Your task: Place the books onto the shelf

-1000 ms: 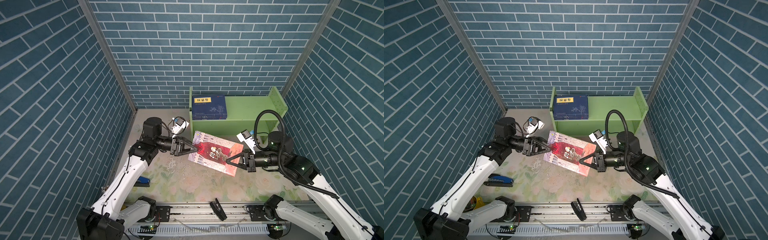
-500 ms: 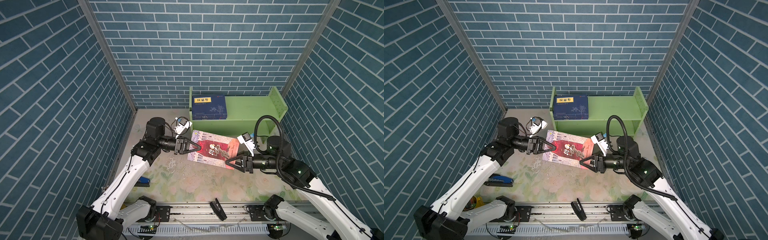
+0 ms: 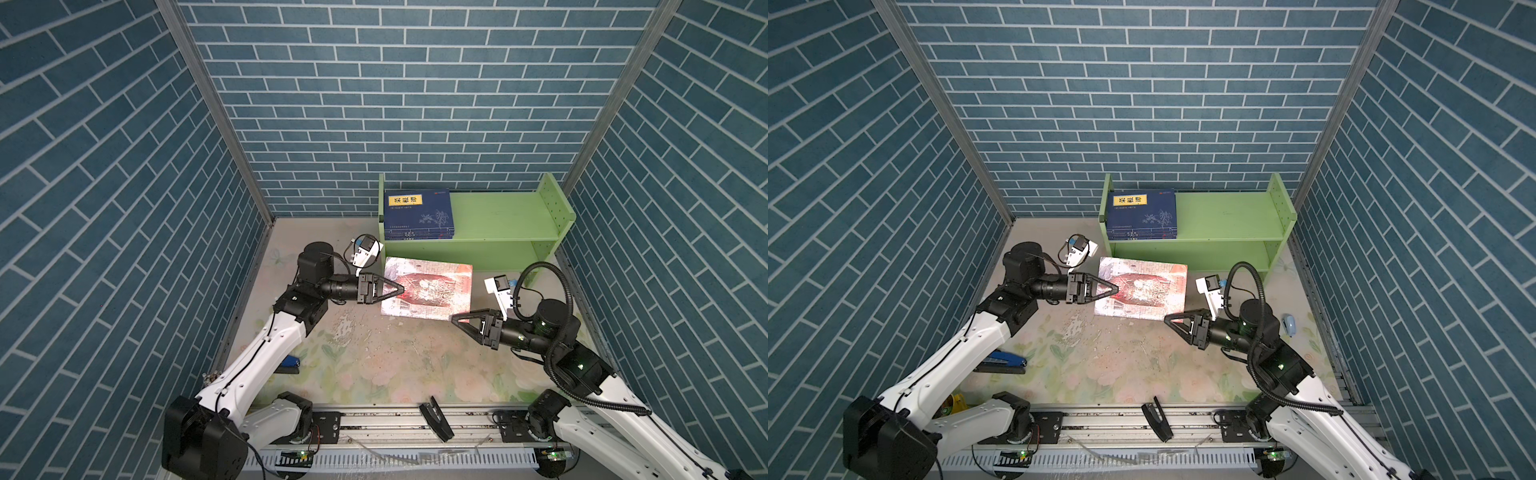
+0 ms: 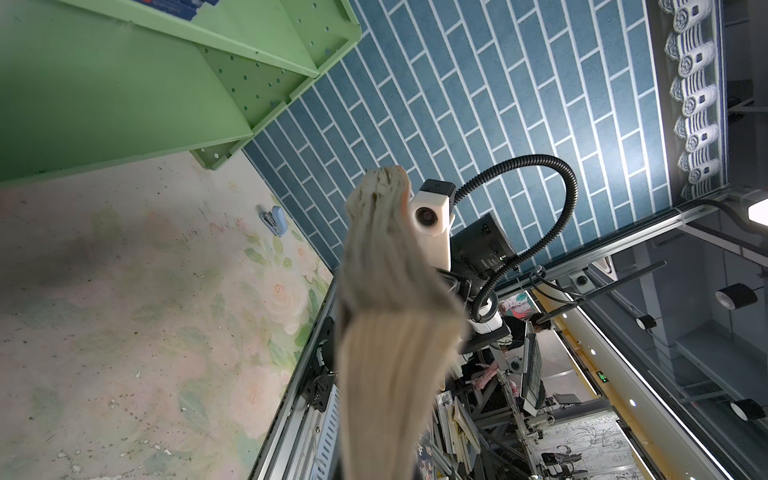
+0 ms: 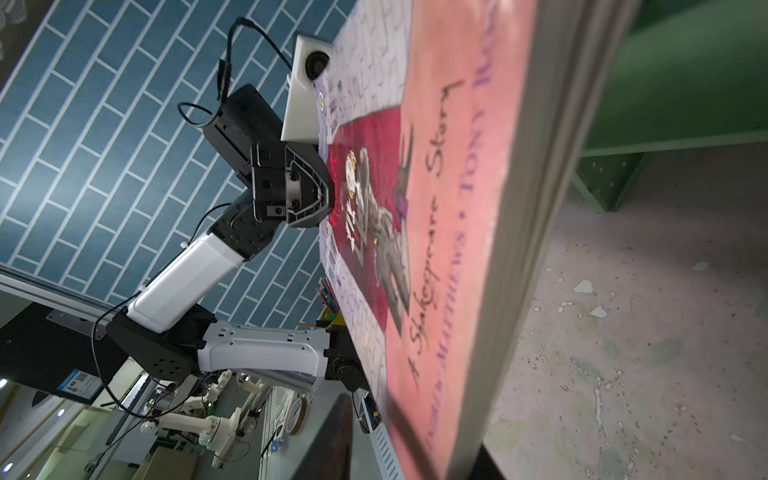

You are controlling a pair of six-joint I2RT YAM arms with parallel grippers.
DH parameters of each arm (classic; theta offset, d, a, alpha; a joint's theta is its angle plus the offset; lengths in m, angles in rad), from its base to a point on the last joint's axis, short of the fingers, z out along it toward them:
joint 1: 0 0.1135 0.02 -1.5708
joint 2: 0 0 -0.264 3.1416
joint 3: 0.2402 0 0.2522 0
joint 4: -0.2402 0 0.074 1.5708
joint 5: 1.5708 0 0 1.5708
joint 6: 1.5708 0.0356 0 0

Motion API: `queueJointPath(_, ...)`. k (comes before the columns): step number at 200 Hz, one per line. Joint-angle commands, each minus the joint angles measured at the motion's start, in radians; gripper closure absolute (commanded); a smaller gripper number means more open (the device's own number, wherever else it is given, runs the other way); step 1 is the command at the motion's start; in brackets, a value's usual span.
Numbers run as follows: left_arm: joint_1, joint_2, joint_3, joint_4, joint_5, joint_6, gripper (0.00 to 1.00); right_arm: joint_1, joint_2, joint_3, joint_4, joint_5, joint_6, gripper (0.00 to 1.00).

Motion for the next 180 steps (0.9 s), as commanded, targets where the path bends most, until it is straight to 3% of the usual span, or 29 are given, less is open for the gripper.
queueJointPath(1,-0.002,-0.022,-0.03,0.098,-0.022,-0.049,1.0,-0.004,-0.04,-0.044,0.169,0.075,0.077,0.69)
queueJointPath(53,-0.012,-0.013,-0.072,0.116,-0.048,-0.052,1.0,-0.003,-0.056,-0.157,0.359,0.14,0.159,0.79)
queueJointPath(110,-0.015,0.0,-0.106,0.158,-0.073,-0.087,1.0,-0.002,-0.01,-0.218,0.493,0.168,0.21,0.81)
queueJointPath(139,-0.015,0.007,-0.12,0.139,-0.096,-0.07,1.0,-0.001,-0.002,-0.259,0.558,0.193,0.234,1.0)
queueJointPath(151,-0.016,0.011,-0.123,0.11,-0.11,-0.05,1.0,0.0,-0.007,-0.274,0.557,0.211,0.24,1.0)
queueJointPath(158,-0.015,0.011,-0.118,0.073,-0.121,-0.025,0.91,-0.001,-0.015,-0.28,0.542,0.226,0.242,1.0)
queueJointPath(169,-0.013,0.005,-0.101,-0.023,-0.147,0.044,0.57,-0.002,-0.037,-0.294,0.517,0.247,0.243,1.0)
queueJointPath(180,-0.006,-0.011,-0.079,-0.123,-0.178,0.132,0.4,-0.002,-0.071,-0.31,0.49,0.276,0.242,1.0)
